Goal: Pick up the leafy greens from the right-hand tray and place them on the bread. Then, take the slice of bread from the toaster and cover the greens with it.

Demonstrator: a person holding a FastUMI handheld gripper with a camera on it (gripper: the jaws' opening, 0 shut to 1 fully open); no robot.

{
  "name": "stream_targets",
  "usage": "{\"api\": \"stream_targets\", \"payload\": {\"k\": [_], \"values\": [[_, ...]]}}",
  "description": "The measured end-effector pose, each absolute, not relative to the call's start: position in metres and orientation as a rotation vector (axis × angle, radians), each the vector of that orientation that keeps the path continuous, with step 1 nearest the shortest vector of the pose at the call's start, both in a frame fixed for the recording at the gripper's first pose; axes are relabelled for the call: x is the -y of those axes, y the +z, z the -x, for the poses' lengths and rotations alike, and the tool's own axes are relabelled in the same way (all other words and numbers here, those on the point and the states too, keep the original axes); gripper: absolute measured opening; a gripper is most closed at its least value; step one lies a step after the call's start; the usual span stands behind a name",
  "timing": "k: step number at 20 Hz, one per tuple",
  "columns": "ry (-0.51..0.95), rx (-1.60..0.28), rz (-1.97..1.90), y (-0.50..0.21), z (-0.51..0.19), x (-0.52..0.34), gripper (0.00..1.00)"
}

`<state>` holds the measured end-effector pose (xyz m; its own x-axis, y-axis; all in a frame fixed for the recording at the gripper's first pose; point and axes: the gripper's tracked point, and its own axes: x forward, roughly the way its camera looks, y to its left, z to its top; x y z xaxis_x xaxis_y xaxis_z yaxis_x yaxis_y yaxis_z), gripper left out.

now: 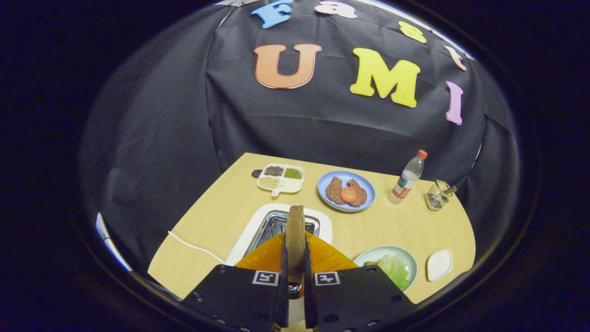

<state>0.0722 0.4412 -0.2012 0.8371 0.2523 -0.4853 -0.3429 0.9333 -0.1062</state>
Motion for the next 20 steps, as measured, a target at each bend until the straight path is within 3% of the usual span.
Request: {"api": "stream_targets", "payload": {"k": [10,15,20], "values": [[0.289,-0.390,-0.003,-0.128,-0.066,-0.375,0.13],[0.178,-0.393,-0.107,-0.130,-0.088,-0.304,0.13],[0.092,-0.472,-0.131,-0.180,-0.098,-0.248,0.13]]}}
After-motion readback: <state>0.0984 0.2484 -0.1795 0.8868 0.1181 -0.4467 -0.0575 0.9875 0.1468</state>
